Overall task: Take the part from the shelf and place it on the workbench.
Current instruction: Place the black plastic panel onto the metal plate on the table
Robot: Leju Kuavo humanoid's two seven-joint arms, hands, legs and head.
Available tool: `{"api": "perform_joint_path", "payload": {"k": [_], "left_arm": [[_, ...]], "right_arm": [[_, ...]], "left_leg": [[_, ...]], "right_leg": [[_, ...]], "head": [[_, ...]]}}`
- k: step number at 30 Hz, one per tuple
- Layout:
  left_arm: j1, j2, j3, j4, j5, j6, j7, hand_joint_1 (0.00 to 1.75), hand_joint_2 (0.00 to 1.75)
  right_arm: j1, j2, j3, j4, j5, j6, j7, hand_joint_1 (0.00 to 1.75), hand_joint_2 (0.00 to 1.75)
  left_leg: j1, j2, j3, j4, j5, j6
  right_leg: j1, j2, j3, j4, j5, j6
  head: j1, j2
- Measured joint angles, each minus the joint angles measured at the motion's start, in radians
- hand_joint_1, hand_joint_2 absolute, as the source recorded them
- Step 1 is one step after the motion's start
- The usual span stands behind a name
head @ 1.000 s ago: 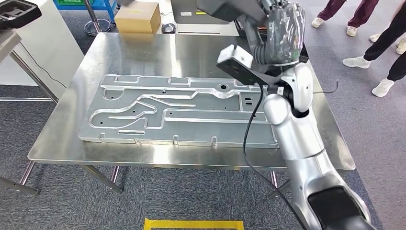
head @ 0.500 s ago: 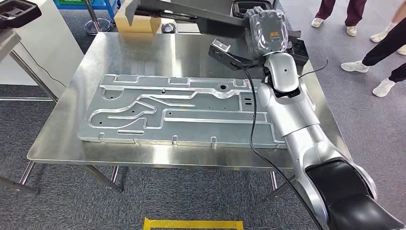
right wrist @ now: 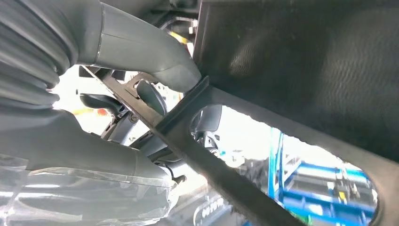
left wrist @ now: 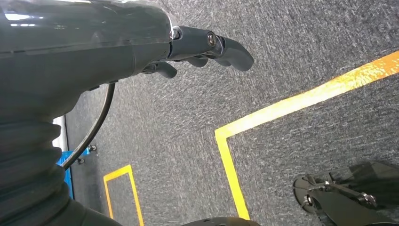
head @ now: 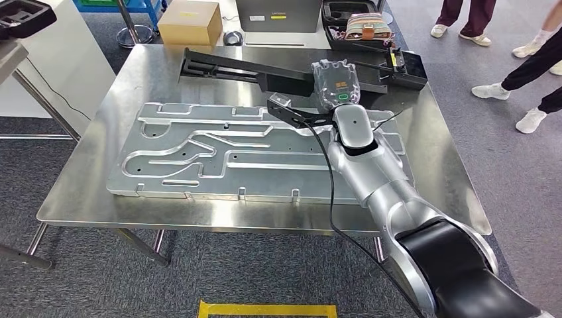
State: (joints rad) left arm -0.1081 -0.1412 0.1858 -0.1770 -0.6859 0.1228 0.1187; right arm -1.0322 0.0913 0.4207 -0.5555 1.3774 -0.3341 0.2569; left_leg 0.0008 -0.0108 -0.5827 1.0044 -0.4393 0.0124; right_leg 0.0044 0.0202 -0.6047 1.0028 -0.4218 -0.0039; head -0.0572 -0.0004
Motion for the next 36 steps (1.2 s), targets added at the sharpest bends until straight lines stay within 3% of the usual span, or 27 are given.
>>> {"api": "perform_joint_path", "payload": {"k": [8,17,23,29,31,33,35,36], "left_arm": [[-0.001,-0.006,0.000,0.000,-0.018,0.030,-0.017,0.00,1.75],[0.006,-0.030,0.016,-0.002,0.018,0.053,-0.297,0.00,1.75],[0.022,-0.035,0.124,-0.002,0.201,-0.166,-0.513,0.00,1.75],[0.027,-0.033,0.194,-0.002,0.207,-0.141,-0.560,0.00,1.75],[0.027,-0.033,0.203,-0.002,0.203,-0.130,-0.558,0.00,0.87],[0.029,-0.033,0.207,-0.002,0.198,-0.124,-0.555,0.00,0.87],[0.031,-0.033,0.210,-0.002,0.193,-0.122,-0.547,0.00,1.75],[0.032,-0.033,0.212,-0.002,0.192,-0.122,-0.542,0.00,1.75]], "right_arm": [[0.001,0.058,0.014,0.079,0.025,0.020,0.015,1.75,1.75],[-0.006,0.092,0.014,0.122,0.042,0.109,0.024,1.75,1.75],[-0.031,0.139,0.014,0.142,0.059,0.218,0.039,1.75,1.75],[-0.046,0.168,0.014,0.152,0.068,0.248,0.053,1.75,1.75],[-0.048,0.172,0.014,0.152,0.071,0.250,0.056,0.87,0.87],[-0.050,0.176,0.014,0.152,0.073,0.252,0.057,0.00,0.00],[-0.051,0.179,0.014,0.153,0.075,0.254,0.060,0.00,0.00],[-0.052,0.181,0.014,0.153,0.076,0.257,0.062,0.00,0.00]], "left_leg": [[0.000,0.000,0.000,0.000,0.000,0.000],[0.000,0.000,-0.001,0.000,0.000,0.000],[0.000,0.001,-0.001,0.000,0.000,0.000],[0.001,0.000,-0.001,0.000,0.000,0.000],[0.001,0.000,-0.001,0.000,0.000,0.000],[0.001,0.000,-0.001,0.000,0.000,0.000],[0.001,0.000,-0.001,0.000,0.000,0.000],[0.001,0.000,-0.001,0.000,0.000,0.000]], "right_leg": [[0.000,0.000,-0.001,0.000,0.000,0.000],[0.000,0.000,-0.001,0.000,0.000,0.000],[0.000,0.000,-0.002,0.000,0.000,-0.001],[0.001,0.000,-0.002,0.001,-0.001,-0.002],[0.001,0.000,-0.002,0.001,-0.001,-0.002],[0.001,0.000,-0.002,0.001,-0.001,-0.002],[0.001,0.000,-0.002,0.001,-0.001,-0.002],[0.001,0.000,-0.002,0.001,-0.001,-0.002]], "head": [[0.000,0.000],[0.000,0.000],[0.000,0.000],[0.000,0.000],[0.000,0.000],[0.000,0.000],[0.000,0.000],[0.000,0.000]]}}
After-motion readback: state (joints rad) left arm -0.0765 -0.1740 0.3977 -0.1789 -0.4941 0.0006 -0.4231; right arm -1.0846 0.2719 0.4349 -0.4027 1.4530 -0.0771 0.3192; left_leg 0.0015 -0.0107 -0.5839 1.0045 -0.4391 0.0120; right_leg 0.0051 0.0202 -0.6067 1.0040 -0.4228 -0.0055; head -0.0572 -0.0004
